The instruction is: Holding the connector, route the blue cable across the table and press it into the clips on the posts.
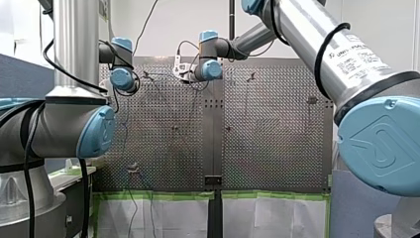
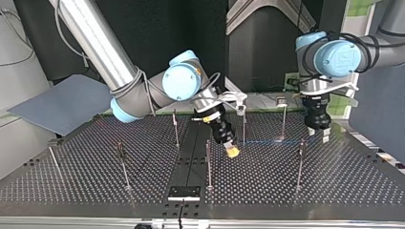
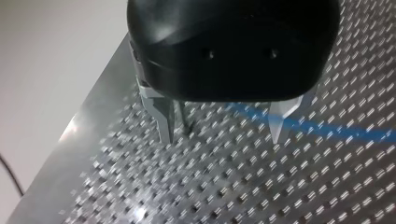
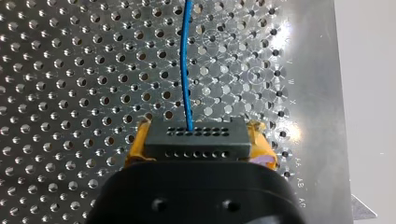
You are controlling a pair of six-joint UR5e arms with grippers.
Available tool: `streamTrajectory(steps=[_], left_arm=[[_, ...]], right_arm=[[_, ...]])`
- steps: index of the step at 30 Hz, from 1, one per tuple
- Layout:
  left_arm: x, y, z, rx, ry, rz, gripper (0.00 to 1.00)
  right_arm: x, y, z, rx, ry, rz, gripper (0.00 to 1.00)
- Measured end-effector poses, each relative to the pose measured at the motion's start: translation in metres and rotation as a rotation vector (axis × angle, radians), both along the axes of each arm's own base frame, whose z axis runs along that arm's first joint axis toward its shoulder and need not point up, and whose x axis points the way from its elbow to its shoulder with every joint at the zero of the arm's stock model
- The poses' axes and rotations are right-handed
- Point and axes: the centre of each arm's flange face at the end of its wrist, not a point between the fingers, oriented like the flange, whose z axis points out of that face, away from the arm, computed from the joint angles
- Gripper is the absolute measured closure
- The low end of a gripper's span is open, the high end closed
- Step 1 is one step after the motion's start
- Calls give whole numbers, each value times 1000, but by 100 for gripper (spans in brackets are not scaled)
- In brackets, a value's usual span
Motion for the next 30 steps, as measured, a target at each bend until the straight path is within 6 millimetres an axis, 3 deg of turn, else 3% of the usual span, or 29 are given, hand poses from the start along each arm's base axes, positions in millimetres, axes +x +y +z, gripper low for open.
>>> streamTrajectory(steps=[14,21,30], left_arm=[[-59,-19,-11,-13,101,-46,0],[-72,-34,9,18,49,-110,0],[-73,-56,35,56,-29,-214,0]], right_arm=[[1,2,-1,8,5,-1,100],[-2,-2,-2,9,6,-21,100],[-4,-4,-2,8,8,-37,100]])
